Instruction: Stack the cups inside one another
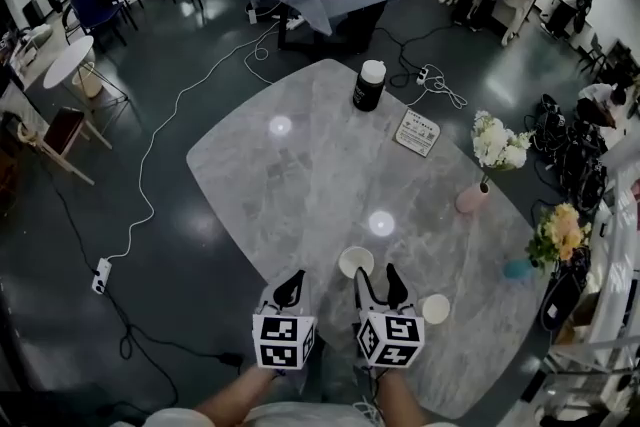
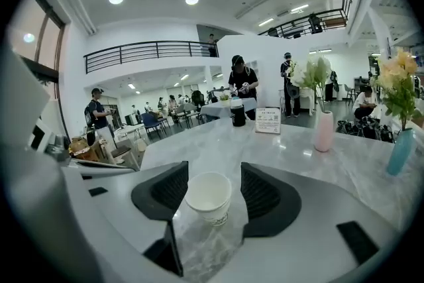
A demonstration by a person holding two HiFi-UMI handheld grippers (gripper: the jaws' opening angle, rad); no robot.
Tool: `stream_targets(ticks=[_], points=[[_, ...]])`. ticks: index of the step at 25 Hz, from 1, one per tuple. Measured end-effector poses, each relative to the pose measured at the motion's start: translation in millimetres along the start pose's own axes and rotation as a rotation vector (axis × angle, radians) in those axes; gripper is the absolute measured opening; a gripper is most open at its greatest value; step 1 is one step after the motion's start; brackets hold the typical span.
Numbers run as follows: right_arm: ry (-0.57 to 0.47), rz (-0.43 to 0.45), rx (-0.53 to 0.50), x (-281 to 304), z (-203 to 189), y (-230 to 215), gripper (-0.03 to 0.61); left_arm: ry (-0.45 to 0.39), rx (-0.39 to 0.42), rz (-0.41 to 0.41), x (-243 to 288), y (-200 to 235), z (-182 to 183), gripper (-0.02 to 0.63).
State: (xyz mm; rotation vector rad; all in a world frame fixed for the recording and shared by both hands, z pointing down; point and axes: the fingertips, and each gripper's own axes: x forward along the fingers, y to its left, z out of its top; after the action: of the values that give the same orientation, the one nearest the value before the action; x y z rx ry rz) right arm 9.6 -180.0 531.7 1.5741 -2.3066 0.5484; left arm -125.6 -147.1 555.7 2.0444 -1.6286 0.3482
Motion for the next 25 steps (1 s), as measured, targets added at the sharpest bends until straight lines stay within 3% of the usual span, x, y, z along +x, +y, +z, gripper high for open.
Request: stream_targets(ticks=[2,5,11,16,25], points=[[-0.022,-0.015,-0.004,-4,8,-4,0.232,-0.011,0.002,-0.003,0,-2,5,-0.003],[-0.049,-0.041,-0.003,-11,21,-11,0.105,-0.026,0.003,-0.009,-1,-5,13,-0.003],[-0.090,-0.075,0.003,-26,43,-26,0.033,-0.068,0.014,-0.023,-3,-13,34,-0.003],[-0.077,-0.087,0.045,-37,46,-39,0.014,-0.090,0.015,-0.038,-2,-20,43,-0.003],[-0.100,-0.106,-0.002,-47,55,-44,0.014,-0.083,0.019,-0.054,-1,-26,47,-0.003]])
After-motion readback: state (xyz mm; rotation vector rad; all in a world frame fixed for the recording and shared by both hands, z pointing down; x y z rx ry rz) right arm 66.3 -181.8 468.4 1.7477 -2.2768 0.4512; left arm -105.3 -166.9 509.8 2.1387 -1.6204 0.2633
